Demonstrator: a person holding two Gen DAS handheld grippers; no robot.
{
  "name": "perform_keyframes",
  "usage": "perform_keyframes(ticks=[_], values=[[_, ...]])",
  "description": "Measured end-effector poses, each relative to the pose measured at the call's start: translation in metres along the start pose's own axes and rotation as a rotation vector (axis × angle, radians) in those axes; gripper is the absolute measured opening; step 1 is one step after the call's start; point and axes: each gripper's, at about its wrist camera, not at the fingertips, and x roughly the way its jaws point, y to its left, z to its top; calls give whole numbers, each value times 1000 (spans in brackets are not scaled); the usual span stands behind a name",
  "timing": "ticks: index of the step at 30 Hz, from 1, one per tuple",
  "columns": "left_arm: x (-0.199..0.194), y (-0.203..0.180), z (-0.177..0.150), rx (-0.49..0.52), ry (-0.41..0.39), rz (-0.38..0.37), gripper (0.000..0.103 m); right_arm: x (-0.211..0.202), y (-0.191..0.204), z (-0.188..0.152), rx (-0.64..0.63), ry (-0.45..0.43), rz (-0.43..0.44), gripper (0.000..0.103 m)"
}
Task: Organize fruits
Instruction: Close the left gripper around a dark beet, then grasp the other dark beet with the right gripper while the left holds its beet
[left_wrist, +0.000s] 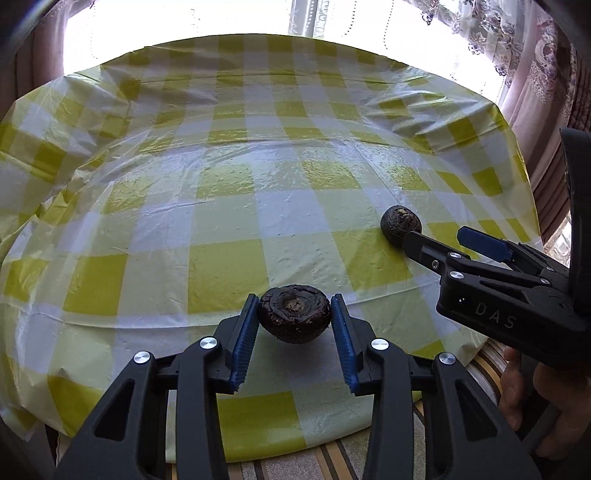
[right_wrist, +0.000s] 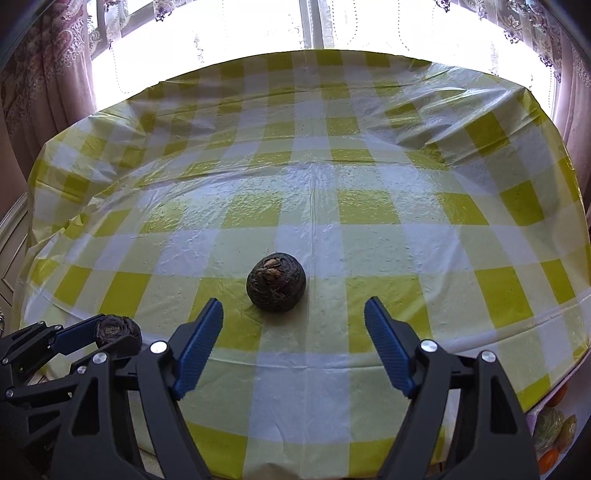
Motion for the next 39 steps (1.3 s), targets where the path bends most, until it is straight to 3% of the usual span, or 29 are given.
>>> perform_keyframes(ticks=[7,12,15,39], values=[[2,19,1,-85,-3,47,37,23,13,11,-21,22,-14,60],[2,16,1,-77,-9,70,37,34,16,14,-27,38,-16,51],[2,16,1,-77,-12,73,37,37,17,15,-33,36,-24,40],[-5,9,-9,-61,-36,94,37,-6,31,-18,-102,31,0,39]])
